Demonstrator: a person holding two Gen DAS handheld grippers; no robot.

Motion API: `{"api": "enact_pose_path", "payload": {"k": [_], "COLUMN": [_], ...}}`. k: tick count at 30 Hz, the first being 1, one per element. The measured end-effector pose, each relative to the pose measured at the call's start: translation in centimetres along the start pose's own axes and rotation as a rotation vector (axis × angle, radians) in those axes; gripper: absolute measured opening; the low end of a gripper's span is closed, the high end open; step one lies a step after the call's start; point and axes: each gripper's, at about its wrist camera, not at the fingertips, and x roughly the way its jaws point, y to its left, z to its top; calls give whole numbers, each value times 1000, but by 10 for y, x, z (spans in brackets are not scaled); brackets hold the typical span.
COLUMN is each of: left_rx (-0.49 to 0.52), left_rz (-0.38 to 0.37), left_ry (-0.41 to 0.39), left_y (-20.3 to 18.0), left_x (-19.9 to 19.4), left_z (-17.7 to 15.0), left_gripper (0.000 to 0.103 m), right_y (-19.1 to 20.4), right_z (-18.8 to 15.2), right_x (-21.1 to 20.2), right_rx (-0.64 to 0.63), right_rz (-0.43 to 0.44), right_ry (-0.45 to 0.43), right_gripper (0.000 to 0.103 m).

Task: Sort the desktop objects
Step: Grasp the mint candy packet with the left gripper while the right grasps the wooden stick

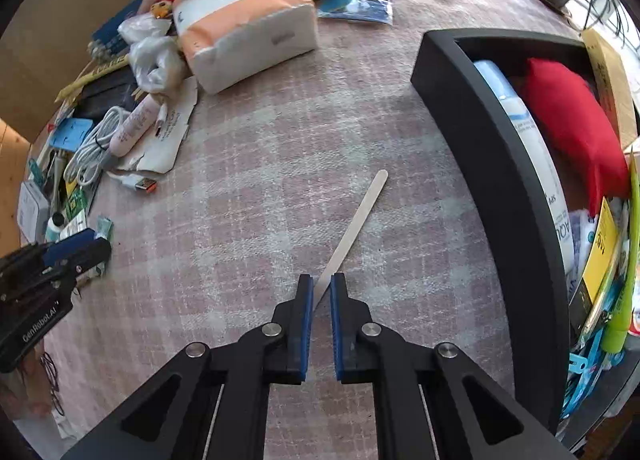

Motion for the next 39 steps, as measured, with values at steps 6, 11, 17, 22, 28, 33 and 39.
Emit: {"api": "enact_pose_path", "payload": {"k": [6, 11, 17, 22, 28, 33, 39], "left_rx": [-44, -59, -105, -110, -128, -119, -77], "left_rz": [-18, -13, 8, 0, -2, 18, 26], "left_ry": [-8, -48, -74, -98, -113, -122, -141], "left_y": [10, 13, 20, 17, 17, 11, -26], "left_x": [-7, -26, -42, -51, -59, -71, -88], "left_z": [-12, -16, -20, -27, -40, -51, -55], "left_gripper": [20, 20, 20, 20, 20, 20, 20], "right_y": [-4, -11, -20, 3, 23, -18, -76], "right_z": [-16, -23, -16, -20, -38, -59, -95], "right_x": [-4, -18, -11, -6, -9, -21, -82], "right_rx": [-38, -41, 25, -73, -206, -163, -160], "right_rz": [58, 90, 127, 21, -23, 71, 196], "right_ry": [9, -24, 64, 32, 13, 35, -47], "right_gripper": [0, 0, 25, 27, 6, 1, 1]}}
